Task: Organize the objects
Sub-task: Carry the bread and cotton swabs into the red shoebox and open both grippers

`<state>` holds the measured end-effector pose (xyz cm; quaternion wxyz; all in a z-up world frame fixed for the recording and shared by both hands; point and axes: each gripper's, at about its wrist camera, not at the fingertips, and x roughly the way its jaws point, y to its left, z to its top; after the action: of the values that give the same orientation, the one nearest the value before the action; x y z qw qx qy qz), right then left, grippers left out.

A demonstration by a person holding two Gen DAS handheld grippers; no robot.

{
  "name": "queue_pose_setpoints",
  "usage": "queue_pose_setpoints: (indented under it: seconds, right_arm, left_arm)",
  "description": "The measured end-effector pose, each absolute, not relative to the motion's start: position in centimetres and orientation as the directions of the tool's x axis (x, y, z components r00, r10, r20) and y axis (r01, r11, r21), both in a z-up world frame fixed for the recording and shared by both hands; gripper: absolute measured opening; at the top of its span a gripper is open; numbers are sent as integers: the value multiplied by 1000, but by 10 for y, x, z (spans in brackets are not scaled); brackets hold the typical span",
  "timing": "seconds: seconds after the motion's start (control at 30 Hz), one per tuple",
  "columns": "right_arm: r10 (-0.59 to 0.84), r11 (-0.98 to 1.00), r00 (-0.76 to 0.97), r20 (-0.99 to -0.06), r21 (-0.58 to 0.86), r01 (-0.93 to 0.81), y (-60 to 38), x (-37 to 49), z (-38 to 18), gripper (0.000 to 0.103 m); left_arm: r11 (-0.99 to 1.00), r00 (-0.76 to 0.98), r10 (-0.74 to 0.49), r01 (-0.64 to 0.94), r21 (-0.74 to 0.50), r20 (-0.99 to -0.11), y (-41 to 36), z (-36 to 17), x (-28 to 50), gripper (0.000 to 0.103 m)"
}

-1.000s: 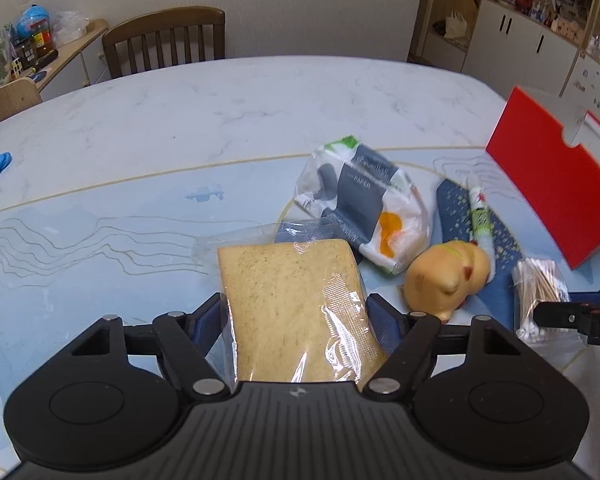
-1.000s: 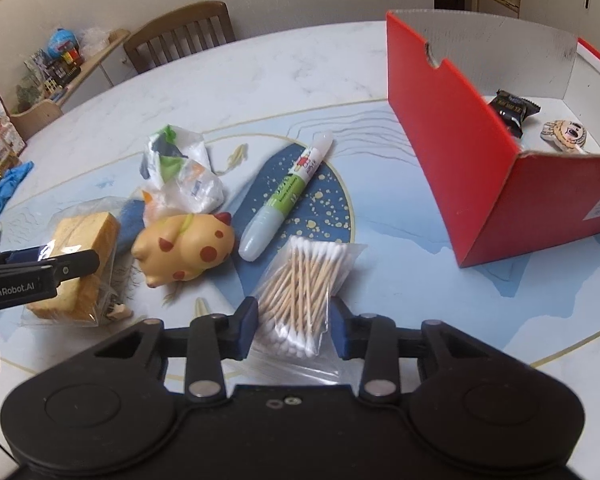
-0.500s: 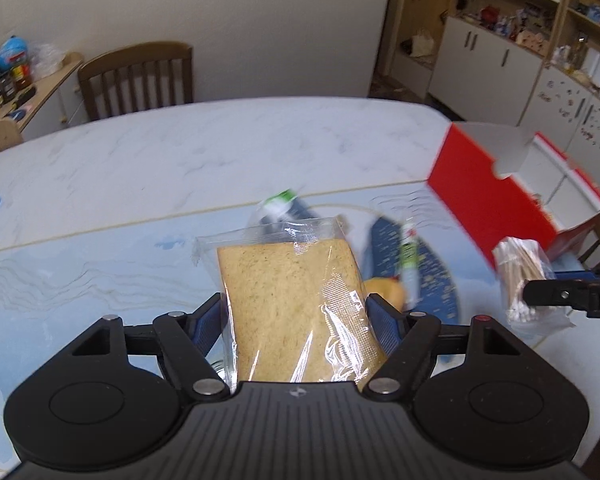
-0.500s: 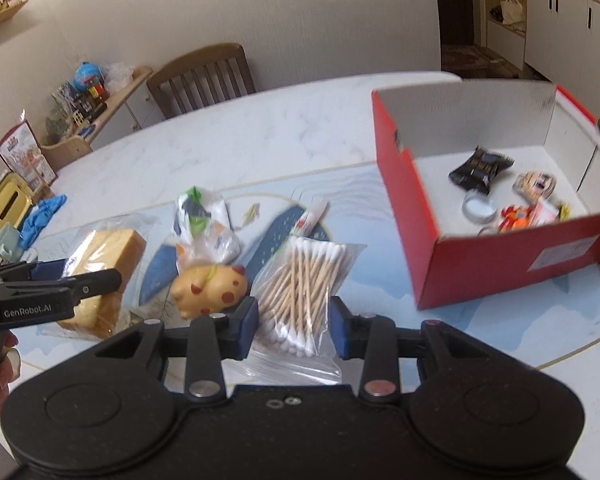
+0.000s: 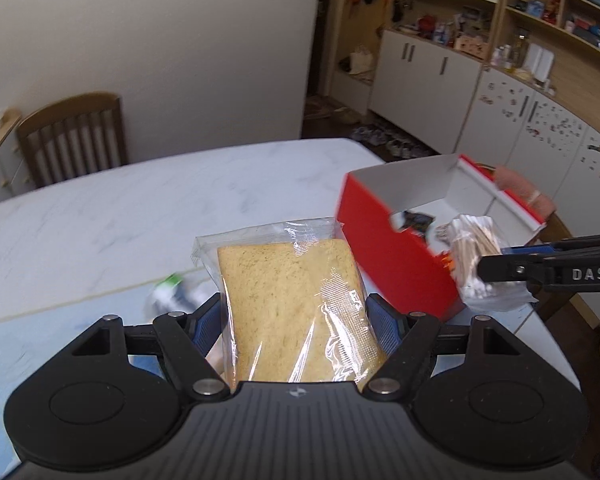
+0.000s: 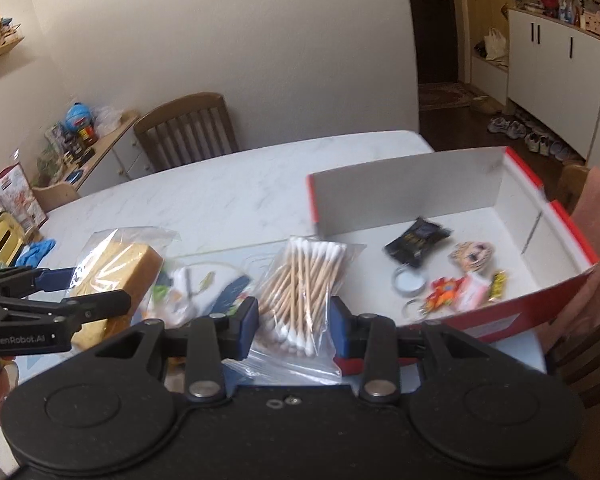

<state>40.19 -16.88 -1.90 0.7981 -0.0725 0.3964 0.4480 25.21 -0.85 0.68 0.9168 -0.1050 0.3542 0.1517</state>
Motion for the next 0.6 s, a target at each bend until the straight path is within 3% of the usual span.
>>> queue_pose_setpoints:
  seconds: [0.6]
  right_arm:
    - [625, 649, 350, -697, 214, -730, -219, 499, -27, 37]
  left_arm:
    - [977, 708, 111, -206, -54, -697, -99, 8, 380, 75]
